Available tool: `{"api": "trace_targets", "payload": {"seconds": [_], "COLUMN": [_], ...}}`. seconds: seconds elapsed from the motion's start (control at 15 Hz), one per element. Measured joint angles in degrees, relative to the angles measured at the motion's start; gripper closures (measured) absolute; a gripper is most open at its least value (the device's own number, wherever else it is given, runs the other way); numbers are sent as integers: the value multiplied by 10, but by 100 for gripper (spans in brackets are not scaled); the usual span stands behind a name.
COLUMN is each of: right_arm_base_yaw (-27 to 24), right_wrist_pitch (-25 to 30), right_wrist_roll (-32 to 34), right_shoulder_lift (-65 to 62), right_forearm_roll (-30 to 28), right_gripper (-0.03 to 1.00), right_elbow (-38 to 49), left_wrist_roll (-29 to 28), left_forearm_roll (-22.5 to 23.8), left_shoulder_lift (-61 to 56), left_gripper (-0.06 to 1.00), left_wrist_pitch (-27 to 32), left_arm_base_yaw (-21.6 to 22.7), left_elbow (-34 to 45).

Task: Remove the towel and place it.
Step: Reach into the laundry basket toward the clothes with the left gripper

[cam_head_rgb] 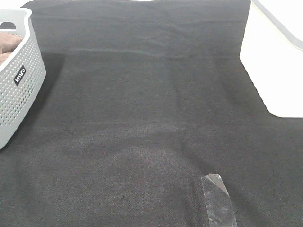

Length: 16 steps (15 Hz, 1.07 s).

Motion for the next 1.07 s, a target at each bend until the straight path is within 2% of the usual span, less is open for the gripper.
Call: {"api": "trace_targets", "payload": {"seconds": [1.07], "right_arm_base_yaw": [0], "right_wrist_pitch": [1], "right_wrist_roll": [0], "right_shoulder_lift": [0], "right_forearm_roll": [0], "right_gripper": [11], "right_elbow": [0], "left_wrist_roll": [0], "left_forearm_roll": [0], "left_shoulder_lift": [0], "left_gripper": [-5], "left_wrist_pitch": [0], "left_arm_base_yaw": [0], "left_elbow": [0]}}
